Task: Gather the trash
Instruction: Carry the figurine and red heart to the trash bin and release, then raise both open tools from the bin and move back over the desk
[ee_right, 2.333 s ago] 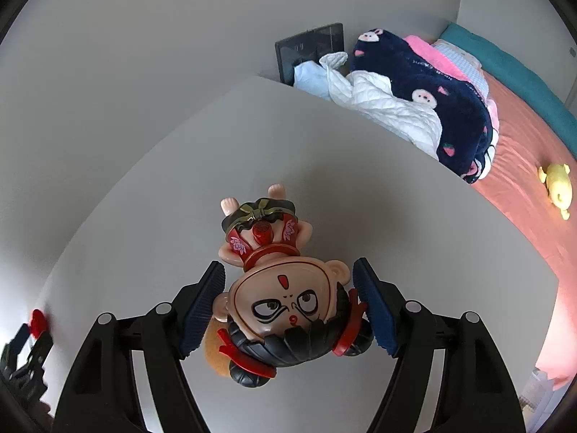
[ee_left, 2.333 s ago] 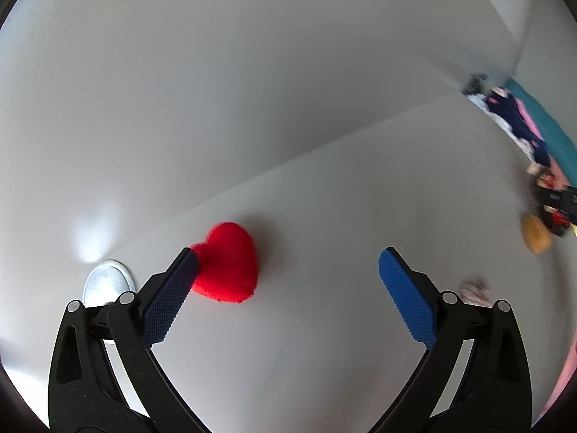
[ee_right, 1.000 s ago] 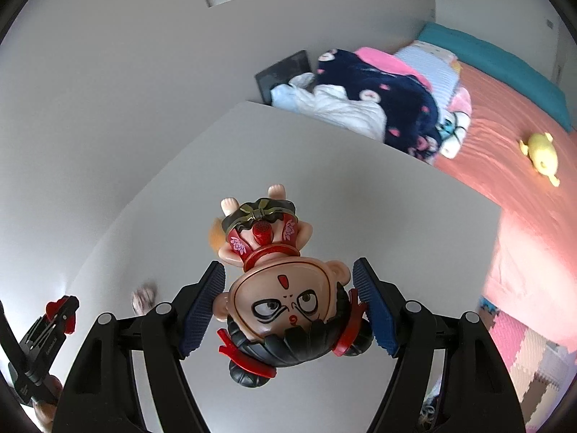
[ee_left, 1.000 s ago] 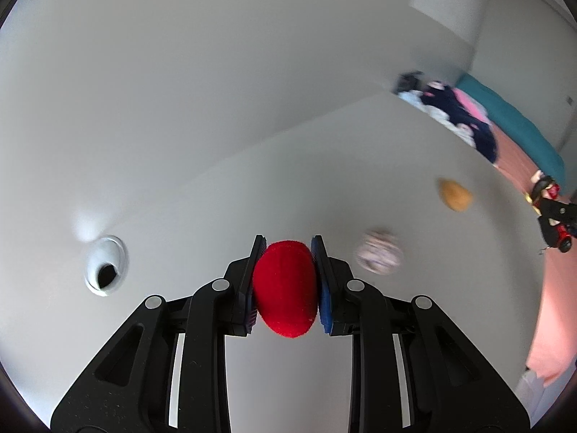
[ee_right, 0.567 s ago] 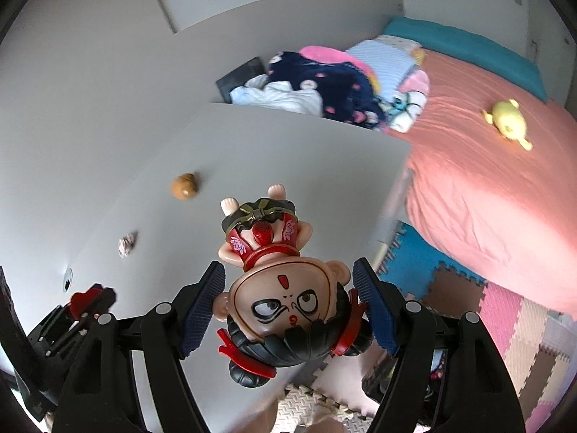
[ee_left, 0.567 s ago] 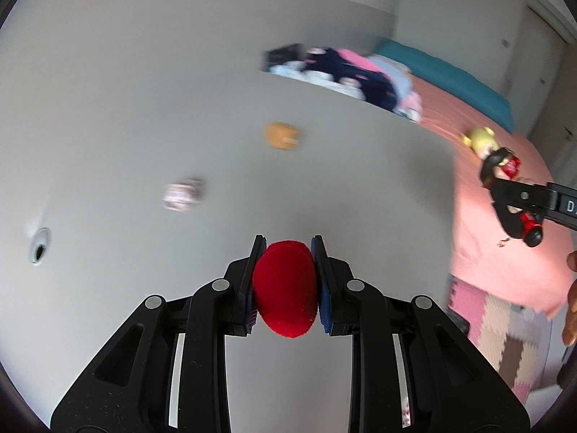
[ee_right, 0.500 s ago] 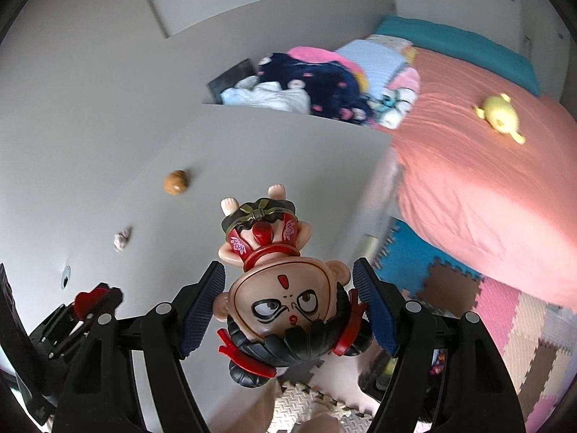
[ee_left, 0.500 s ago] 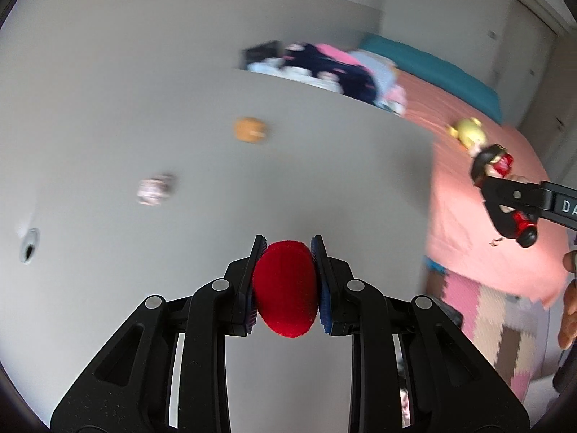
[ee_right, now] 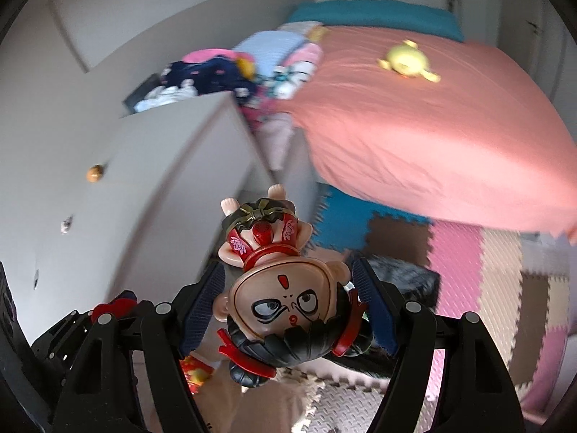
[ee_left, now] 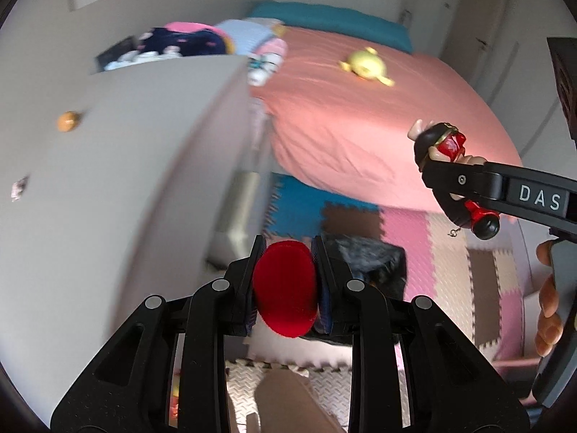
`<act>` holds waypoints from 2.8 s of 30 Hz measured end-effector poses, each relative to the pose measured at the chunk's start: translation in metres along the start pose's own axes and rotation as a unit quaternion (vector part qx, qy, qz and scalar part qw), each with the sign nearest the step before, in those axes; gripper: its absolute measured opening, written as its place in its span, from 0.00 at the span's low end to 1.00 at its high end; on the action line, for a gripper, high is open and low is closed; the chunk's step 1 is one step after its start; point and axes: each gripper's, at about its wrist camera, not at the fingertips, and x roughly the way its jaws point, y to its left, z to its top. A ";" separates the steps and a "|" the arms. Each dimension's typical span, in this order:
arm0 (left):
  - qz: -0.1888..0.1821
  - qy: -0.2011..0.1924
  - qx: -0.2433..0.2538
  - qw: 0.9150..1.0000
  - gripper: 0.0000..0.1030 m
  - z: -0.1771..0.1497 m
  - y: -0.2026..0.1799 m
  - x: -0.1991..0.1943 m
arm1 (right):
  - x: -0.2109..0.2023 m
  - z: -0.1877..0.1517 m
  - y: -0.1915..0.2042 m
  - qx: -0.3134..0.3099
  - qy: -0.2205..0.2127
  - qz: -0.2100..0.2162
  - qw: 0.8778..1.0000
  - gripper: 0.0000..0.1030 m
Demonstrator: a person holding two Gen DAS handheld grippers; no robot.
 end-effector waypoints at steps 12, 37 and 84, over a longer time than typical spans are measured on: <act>-0.053 0.048 0.059 0.996 0.25 -0.026 -0.092 0.029 | -0.005 -0.035 -0.088 0.058 0.022 -0.041 0.997 0.72; -0.039 0.073 0.052 0.995 0.94 -0.028 -0.098 0.056 | 0.027 -0.042 -0.128 0.095 0.060 -0.082 0.990 0.98; 0.142 -0.037 -0.209 0.967 0.94 0.009 0.303 -0.052 | 0.081 0.074 0.312 -0.182 0.049 0.102 0.977 0.98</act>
